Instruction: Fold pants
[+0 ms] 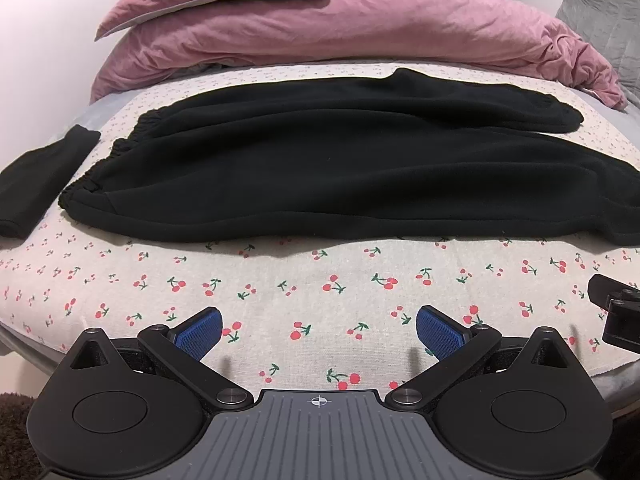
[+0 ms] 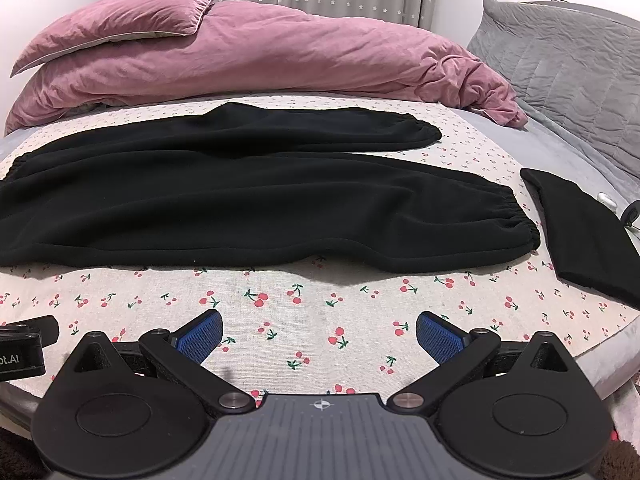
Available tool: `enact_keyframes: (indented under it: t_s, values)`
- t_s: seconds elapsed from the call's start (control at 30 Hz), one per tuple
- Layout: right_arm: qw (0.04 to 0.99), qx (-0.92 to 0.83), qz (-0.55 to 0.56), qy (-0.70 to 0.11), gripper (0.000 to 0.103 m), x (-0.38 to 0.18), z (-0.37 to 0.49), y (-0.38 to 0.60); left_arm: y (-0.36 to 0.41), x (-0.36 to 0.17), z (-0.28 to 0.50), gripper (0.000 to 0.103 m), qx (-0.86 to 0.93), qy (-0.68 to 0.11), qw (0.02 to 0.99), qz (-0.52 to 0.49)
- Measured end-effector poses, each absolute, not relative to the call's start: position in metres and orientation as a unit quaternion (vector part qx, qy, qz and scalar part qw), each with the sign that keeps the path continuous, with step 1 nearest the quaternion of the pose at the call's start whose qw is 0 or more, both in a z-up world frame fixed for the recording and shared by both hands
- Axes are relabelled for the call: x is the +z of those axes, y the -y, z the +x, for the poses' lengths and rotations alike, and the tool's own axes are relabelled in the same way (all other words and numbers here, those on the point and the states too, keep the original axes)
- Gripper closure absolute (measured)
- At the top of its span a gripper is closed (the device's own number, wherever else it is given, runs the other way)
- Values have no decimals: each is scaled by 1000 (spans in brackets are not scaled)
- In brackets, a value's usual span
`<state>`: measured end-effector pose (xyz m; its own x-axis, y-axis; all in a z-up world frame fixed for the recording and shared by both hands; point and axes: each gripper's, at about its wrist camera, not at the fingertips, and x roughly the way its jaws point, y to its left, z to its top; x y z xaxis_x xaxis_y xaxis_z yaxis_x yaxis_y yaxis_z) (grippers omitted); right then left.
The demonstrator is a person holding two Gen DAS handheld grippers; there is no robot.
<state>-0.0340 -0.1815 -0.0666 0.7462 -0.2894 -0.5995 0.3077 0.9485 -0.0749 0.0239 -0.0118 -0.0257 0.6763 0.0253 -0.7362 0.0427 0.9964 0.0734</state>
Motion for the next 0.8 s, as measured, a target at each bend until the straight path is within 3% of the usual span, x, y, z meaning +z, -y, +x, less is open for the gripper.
enact_keyframes:
  t_s: [0.8]
  values:
    - [933, -159, 8, -322, 0, -68, -34, 178, 13, -22, 22, 0, 8, -394, 917, 55]
